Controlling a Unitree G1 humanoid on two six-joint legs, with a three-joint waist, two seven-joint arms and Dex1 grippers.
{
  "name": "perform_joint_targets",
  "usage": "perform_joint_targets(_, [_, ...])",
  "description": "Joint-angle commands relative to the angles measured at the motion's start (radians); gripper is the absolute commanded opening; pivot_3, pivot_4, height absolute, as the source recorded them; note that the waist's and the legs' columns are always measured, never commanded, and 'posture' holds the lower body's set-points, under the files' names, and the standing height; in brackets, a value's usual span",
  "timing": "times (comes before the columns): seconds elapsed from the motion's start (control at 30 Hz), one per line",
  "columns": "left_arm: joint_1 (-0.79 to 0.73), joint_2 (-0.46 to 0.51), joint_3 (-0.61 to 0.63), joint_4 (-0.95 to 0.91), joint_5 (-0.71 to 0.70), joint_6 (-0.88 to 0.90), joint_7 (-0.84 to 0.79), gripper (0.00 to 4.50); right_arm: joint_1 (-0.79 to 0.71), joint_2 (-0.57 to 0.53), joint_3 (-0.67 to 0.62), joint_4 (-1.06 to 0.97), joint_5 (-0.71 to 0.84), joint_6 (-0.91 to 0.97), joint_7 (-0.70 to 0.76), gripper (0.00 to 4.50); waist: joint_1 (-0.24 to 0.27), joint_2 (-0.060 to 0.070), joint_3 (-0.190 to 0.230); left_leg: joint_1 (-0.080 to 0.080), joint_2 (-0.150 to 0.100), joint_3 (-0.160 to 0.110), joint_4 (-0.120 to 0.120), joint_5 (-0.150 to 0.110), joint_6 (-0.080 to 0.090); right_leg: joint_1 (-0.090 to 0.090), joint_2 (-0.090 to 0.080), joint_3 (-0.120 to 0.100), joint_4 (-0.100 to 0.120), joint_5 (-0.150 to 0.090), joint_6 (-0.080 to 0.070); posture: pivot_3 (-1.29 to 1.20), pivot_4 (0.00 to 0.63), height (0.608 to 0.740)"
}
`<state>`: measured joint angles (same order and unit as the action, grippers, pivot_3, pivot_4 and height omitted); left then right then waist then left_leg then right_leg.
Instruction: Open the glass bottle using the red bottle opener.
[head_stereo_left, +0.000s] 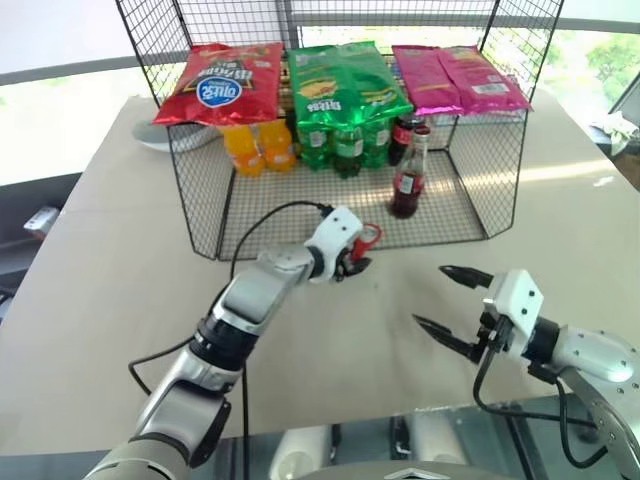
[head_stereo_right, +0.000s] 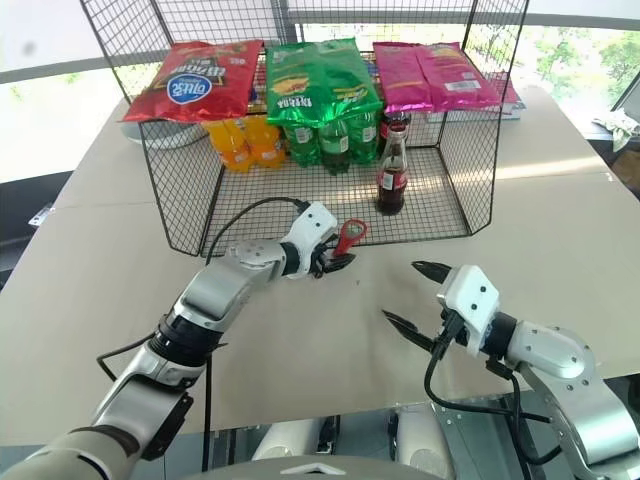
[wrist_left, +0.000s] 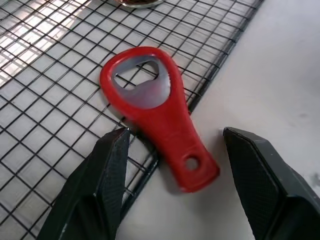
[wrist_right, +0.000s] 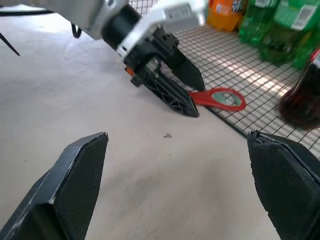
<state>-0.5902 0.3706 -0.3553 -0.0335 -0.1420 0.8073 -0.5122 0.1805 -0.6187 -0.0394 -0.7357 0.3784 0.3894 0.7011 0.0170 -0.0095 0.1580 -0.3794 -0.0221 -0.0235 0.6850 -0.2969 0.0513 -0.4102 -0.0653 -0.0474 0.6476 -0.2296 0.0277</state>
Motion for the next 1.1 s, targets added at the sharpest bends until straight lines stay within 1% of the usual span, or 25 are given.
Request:
perform_joint_targets(0.03, [0.003,-0.015,-0.017,0.018,0.017,0.015,-0.008,1.3,0.018,-0.005,-0.032,-0.057,0.007,0.002,-0.024,4.5,0.003,0.001,-0.001,0.0,0.0,0.0,0.0,0.0,0.0,0.0,0.0,0.0,0.0,0.0,0.0,0.0,0.15,0.74])
perform_joint_targets(0.1, [0.008,-0.008,-0.001,0.011,0.016,0.002,-0.019,0.6,0.026,-0.008,-0.035,-0.062,0.006,0.003,-0.03,4.5,0.008,0.001,-0.001,0.0,-0.001,-0.001,0.0,0.002,-0.004,0.001,-0.001,-0.001,0.0,0.0,0.0,0.0,0.15,0.74])
perform_joint_targets(0.13, [0.011,-0.003,0.008,0.005,0.012,-0.005,-0.025,0.53,0.027,-0.007,-0.035,-0.062,0.007,0.005,-0.032,4.5,0.01,0.001,-0.001,0.0,-0.001,-0.001,0.0,0.002,-0.004,0.001,-0.001,-0.001,-0.001,0.0,0.0,0.0,0.15,0.74])
perform_joint_targets(0.27, [0.047,0.009,0.123,-0.06,-0.056,-0.117,-0.076,0.52,0.005,0.011,-0.017,-0.061,0.041,0.044,-0.055,4.5,0.002,0.001,-0.001,0.0,-0.001,0.0,0.001,0.002,-0.004,0.001,-0.004,0.0,-0.001,0.0,0.0,0.0,0.15,0.74])
perform_joint_targets(0.4, [0.106,0.03,0.259,-0.142,-0.183,-0.192,-0.178,0.52,-0.066,0.071,-0.003,-0.05,0.172,0.15,-0.092,4.5,-0.006,0.0,-0.001,-0.001,0.002,0.0,0.0,0.003,-0.005,-0.001,-0.004,0.0,-0.001,0.0,0.0,0.0,0.15,0.74])
perform_joint_targets(0.43, [0.126,0.022,0.309,-0.171,-0.261,-0.189,-0.222,0.52,-0.084,0.085,0.005,-0.045,0.198,0.165,-0.092,4.5,-0.006,0.0,-0.001,-0.001,0.002,0.0,0.0,0.003,-0.005,-0.002,-0.004,0.0,-0.001,0.0,0.0,0.0,0.15,0.74])
perform_joint_targets(0.5, [0.16,0.027,0.371,-0.219,-0.372,-0.189,-0.3,0.52,-0.109,0.104,0.018,-0.036,0.236,0.184,-0.091,4.5,-0.003,0.0,-0.001,-0.001,0.002,0.0,0.0,0.003,-0.005,-0.002,-0.005,0.0,-0.001,0.0,-0.001,0.0,0.15,0.74])
perform_joint_targets(0.6, [0.184,0.055,0.491,-0.27,-0.679,0.025,-0.376,0.52,-0.161,0.177,0.025,0.002,0.356,0.234,-0.119,4.5,-0.001,0.0,0.0,-0.002,0.002,-0.001,0.0,0.003,-0.005,-0.002,-0.005,-0.001,-0.002,0.0,-0.001,0.0,0.15,0.74])
perform_joint_targets(0.67, [0.203,0.084,0.536,-0.293,-0.836,0.123,-0.413,0.52,-0.195,0.219,0.015,0.029,0.448,0.271,-0.137,4.5,-0.004,0.0,0.0,-0.003,0.001,0.0,0.0,0.003,-0.005,-0.002,-0.005,-0.001,-0.002,0.0,0.0,0.0,0.15,0.74])
perform_joint_targets(0.77, [0.216,0.107,0.601,-0.286,-1.095,0.271,-0.352,0.52,-0.24,0.276,-0.009,0.064,0.566,0.301,-0.174,4.5,-0.004,0.0,0.0,-0.002,0.001,0.0,0.0,0.003,-0.005,-0.002,-0.005,0.0,-0.002,0.0,0.0,0.0,0.15,0.74])
perform_joint_targets(0.87, [0.237,0.152,0.632,-0.263,-1.304,0.366,-0.286,0.52,-0.274,0.307,-0.037,0.083,0.677,0.308,-0.206,4.5,-0.003,0.0,0.0,-0.002,0.001,-0.001,0.0,0.003,-0.005,-0.001,-0.005,-0.001,-0.001,0.0,0.0,0.0,0.15,0.74])
perform_joint_targets(0.9, [0.248,0.159,0.635,-0.277,-1.319,0.365,-0.274,0.52,-0.286,0.315,-0.048,0.089,0.715,0.307,-0.216,4.5,-0.006,0.0,0.0,-0.002,0.001,-0.001,0.0,0.003,-0.005,-0.001,-0.004,-0.001,-0.001,0.0,0.0,0.0,0.15,0.74])
perform_joint_targets(0.97, [0.259,0.156,0.632,-0.302,-1.296,0.327,-0.228,0.52,-0.305,0.318,-0.064,0.095,0.775,0.311,-0.236,4.5,-0.006,0.0,0.0,-0.001,0.001,0.0,0.0,0.003,-0.005,-0.001,-0.004,0.0,-0.001,0.0,0.0,0.0,0.15,0.74])
perform_joint_targets(1.07, [0.271,0.169,0.586,-0.348,-1.163,0.245,-0.243,0.52,-0.321,0.293,-0.071,0.095,0.822,0.325,-0.263,4.5,-0.004,0.0,0.0,0.0,0.001,0.0,0.0,0.003,-0.005,-0.001,-0.003,0.0,0.0,0.0,-0.001,0.0,0.15,0.74])
perform_joint_targets(1.1, [0.29,0.188,0.527,-0.381,-1.008,0.127,-0.285,0.52,-0.323,0.281,-0.069,0.089,0.833,0.332,-0.27,4.5,-0.003,0.0,0.0,0.0,0.001,0.0,0.0,0.003,-0.005,-0.001,0.0,0.0,0.0,0.0,-0.001,0.0,0.15,0.74])
